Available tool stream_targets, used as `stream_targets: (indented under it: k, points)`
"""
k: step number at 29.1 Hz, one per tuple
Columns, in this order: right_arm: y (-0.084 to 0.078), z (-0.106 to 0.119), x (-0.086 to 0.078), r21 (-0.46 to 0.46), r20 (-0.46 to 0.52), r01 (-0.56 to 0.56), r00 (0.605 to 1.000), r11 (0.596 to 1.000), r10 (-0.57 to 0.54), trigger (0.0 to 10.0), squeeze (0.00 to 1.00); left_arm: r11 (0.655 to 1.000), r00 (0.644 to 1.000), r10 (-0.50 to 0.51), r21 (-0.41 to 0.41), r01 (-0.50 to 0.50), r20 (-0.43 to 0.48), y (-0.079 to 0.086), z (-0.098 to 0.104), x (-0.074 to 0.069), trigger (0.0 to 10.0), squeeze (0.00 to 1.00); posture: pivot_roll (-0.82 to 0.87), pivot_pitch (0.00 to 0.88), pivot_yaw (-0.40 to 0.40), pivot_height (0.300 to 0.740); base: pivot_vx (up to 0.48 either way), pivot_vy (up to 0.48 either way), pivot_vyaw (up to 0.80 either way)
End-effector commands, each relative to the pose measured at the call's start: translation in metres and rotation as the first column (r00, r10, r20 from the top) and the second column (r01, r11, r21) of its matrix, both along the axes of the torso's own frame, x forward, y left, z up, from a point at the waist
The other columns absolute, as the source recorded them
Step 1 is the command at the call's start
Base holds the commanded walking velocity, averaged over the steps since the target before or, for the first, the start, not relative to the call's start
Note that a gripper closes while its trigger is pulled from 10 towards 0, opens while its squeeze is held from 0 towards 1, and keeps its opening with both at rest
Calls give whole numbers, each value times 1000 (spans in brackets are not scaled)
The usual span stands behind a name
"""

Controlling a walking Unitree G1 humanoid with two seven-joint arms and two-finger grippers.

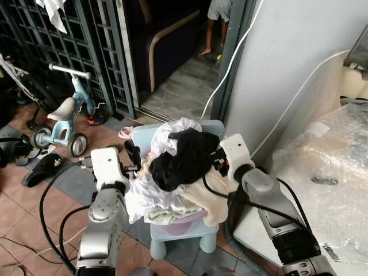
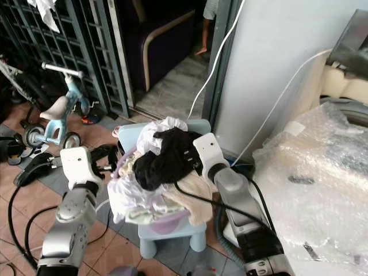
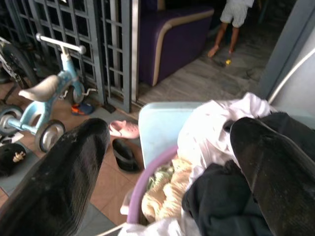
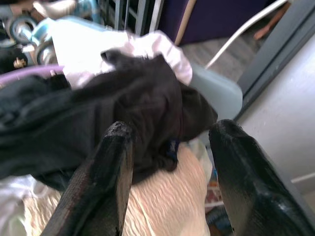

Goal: Clothes washing

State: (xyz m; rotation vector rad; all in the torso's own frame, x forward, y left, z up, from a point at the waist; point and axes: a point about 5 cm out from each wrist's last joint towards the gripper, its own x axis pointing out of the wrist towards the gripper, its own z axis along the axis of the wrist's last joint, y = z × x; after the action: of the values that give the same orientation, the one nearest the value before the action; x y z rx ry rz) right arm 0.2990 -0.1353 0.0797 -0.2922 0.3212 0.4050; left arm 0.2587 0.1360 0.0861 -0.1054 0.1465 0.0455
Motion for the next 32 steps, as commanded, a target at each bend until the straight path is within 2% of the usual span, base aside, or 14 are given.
stream_targets:
  k: [1,7,9,14,16,20,25,27,28,29,30,31,32]
  points:
    - [8,3,5,7,12,-7,1000,1000,7,10000,0,999,998,45,18,-44,-38,10,-5,-7,10000,0,3,0,-2,740,0,0,800]
    - [16,-2,15,14,-2,31,1000,999,-31,10000,0,999,998,34,42,-32,-59,14,-5,-10,10000,0,40,0,14,740,0,0,800]
    - [19,-7,19,33,-37,55,998,998,-54,10000,0,999,998,26,47,-23,-60,14,-1,-9,10000,0,51,0,16,740,0,0,800]
    - [14,-16,25,-18,-78,149,986,989,-149,10000,0,998,997,15,54,-11,-75,15,-1,-15,10000,0,75,0,19,740,0,0,0]
    - [7,-25,28,-26,-141,243,959,970,-244,10000,0,998,996,9,56,-4,-87,15,-1,-20,10000,0,93,0,15,740,0,0,0]
    - [3,-36,33,-24,-227,363,906,932,-358,10000,0,999,996,-8,42,12,-88,15,2,-24,10000,0,120,0,5,740,0,0,0]
    - [14,-41,34,-63,-244,363,898,930,-367,10000,0,999,995,-31,19,32,-91,14,5,-33,10000,0,132,30,-3,740,0,0,0]
    - [17,-43,32,-69,-256,357,896,931,-363,10000,0,999,995,-28,33,31,-99,13,5,-36,10000,0,132,34,-4,740,0,0,0]
    - [21,-47,30,-66,-276,350,894,934,-354,6627,0,999,993,-26,30,30,-114,13,3,-39,10000,0,131,48,-8,740,0,0,0]
    - [23,-49,28,-52,-290,349,891,936,-349,2275,0,999,992,-27,22,30,-119,12,3,-41,10000,0,129,56,-10,740,0,0,0]
    - [25,-50,27,-41,-299,349,890,936,-345,2275,0,999,992,-28,17,31,-123,12,3,-42,10000,0,128,59,-11,740,0,0,0]
    - [27,-52,26,-37,-311,345,888,938,-339,0,0,999,992,-27,17,30,-125,12,3,-42,10000,0,126,63,-11,740,0,0,0]
    - [29,-55,23,-41,-324,336,887,941,-330,0,0,999,993,-17,27,20,-119,12,4,-42,10000,0,120,67,-12,740,0,0,0]
